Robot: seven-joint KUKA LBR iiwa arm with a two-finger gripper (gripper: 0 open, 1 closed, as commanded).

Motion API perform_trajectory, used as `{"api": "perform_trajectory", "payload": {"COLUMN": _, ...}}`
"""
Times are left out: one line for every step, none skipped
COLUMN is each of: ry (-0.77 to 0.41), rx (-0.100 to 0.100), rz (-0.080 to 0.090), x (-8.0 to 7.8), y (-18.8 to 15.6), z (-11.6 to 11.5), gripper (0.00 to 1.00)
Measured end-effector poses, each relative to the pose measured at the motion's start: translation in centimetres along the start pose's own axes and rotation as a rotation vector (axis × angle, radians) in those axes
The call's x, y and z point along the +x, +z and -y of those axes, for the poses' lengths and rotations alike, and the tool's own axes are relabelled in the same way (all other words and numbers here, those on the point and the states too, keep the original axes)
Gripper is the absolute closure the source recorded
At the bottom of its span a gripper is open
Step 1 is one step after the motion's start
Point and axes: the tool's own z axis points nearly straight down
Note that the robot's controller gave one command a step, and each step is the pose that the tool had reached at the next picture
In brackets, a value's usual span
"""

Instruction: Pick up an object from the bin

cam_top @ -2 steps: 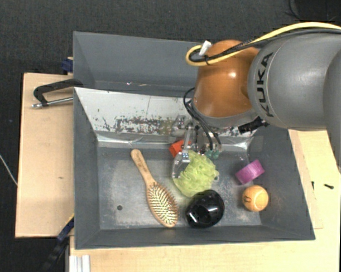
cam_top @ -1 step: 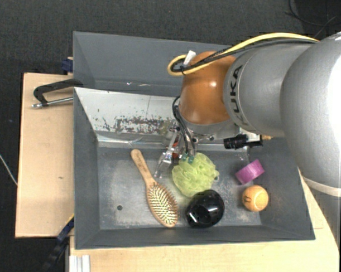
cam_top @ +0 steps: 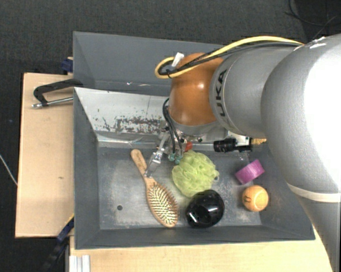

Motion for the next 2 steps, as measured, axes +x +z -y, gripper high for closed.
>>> {"api": "perform_trajectory", "payload": {"ry": -0.117, "rx": -0.002, "rz": 0.003, "x": 0.4, "y": -1.0, "z": -0.7, "gripper": 0.00}}
{"api": "perform_trajectory", "payload": {"ry": 0.159, "rx": 0.000, "rz": -0.002, "x": 1.7, "y": 3.6, "z": -2.0, "gripper": 0.00}}
